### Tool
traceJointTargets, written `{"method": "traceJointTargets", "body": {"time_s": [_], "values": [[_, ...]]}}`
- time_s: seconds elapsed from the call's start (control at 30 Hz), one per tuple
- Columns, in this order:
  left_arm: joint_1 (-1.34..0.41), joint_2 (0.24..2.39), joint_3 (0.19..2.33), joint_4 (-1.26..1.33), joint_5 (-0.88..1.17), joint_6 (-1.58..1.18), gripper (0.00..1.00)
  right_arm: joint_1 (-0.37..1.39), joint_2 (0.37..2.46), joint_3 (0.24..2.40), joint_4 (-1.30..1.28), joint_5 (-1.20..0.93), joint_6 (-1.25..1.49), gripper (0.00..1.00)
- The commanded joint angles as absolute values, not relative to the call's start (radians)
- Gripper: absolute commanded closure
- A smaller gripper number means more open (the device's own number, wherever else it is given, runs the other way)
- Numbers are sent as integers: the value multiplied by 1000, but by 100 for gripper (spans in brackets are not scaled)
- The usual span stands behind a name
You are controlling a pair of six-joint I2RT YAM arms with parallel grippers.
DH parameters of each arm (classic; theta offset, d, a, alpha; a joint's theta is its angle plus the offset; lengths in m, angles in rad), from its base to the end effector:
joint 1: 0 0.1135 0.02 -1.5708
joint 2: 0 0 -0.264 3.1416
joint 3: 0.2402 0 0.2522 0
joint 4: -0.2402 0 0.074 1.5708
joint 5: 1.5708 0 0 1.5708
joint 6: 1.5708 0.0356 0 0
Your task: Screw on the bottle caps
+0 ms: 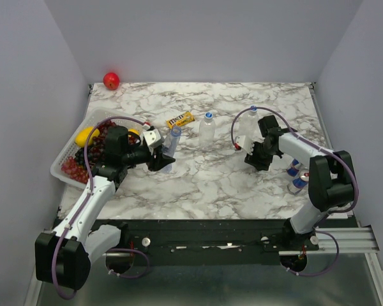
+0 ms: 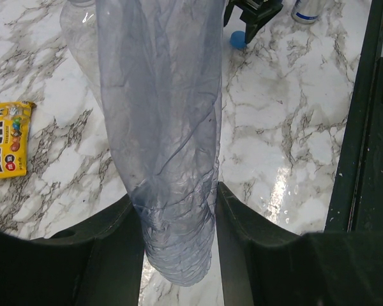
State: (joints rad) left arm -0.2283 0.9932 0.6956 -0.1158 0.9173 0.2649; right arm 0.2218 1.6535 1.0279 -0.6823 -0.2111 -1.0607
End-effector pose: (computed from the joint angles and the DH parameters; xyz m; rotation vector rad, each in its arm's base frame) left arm 0.2032 -0.0762 0.2818 1.0123 1.6195 -0.8756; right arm 0.2947 0.0741 0.1767 -1.7150 2.2315 0.1208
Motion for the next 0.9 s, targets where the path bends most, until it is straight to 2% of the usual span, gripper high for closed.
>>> {"method": "traceJointTargets", "body": {"time_s": [0.0,0.27,0.5,0.6,0.63,0.67,0.7,0.87], "values": [[-221,992,716,-104,931,258,60,216,1677,1008,-655,-181,-1095,40],[-216,994,710,-92,930,249,60,215,1701,1006,-638,-175,-1103,44],[-213,996,703,-89,934,252,62,216,1686,999,-660,-184,-1120,57],[-219,999,701,-121,951,287,74,215,1607,1014,-736,-208,-1118,59],[-224,999,700,-138,966,326,80,216,1582,1025,-811,-230,-1115,59],[-236,997,692,-147,974,348,91,216,1547,1052,-854,-285,-1112,59],[-244,997,686,-158,979,363,94,218,1487,1067,-891,-311,-1103,60],[-331,985,615,-149,982,432,100,261,1356,1247,-1165,-570,-1048,59]]}}
